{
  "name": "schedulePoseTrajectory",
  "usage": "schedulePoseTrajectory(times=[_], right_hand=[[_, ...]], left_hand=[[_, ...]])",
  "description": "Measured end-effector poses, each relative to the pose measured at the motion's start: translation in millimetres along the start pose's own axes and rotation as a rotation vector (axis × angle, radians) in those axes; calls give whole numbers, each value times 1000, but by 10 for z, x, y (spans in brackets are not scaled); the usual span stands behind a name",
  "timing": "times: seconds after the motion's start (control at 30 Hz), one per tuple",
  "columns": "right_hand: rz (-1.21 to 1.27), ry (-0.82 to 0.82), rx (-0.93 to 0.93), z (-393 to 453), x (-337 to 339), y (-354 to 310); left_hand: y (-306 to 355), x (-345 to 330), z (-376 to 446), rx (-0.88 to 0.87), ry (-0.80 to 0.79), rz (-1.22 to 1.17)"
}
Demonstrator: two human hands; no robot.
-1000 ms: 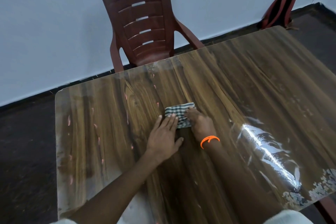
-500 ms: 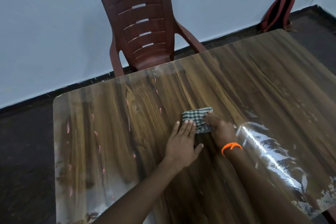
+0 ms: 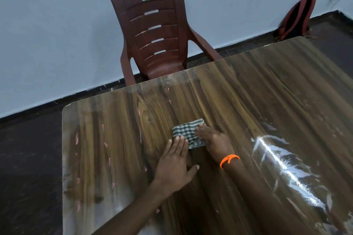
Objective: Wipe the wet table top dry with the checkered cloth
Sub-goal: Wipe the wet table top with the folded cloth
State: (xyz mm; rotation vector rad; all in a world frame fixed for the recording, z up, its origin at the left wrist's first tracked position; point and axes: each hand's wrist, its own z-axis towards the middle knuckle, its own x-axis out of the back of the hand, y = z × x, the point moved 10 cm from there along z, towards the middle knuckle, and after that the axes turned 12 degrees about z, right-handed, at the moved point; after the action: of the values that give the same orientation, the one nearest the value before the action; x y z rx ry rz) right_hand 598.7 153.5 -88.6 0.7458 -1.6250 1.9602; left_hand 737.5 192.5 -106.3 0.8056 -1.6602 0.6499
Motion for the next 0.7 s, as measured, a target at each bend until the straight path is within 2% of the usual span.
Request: schedulePoseTrajectory(times=[0.23,0.4,0.57,0.7], right_hand=[[-81,125,-151,69,463,394],[8,168,-243,607,445,533],[-6,103,-180,898,175,243],[0,84,-111,698,44,117]], left_hand=[[220,190,589,-53,10,4],[-66,265,969,38,7,40],[-451,308,988,117,16,-19],[-412,358,805,133,-19,25]])
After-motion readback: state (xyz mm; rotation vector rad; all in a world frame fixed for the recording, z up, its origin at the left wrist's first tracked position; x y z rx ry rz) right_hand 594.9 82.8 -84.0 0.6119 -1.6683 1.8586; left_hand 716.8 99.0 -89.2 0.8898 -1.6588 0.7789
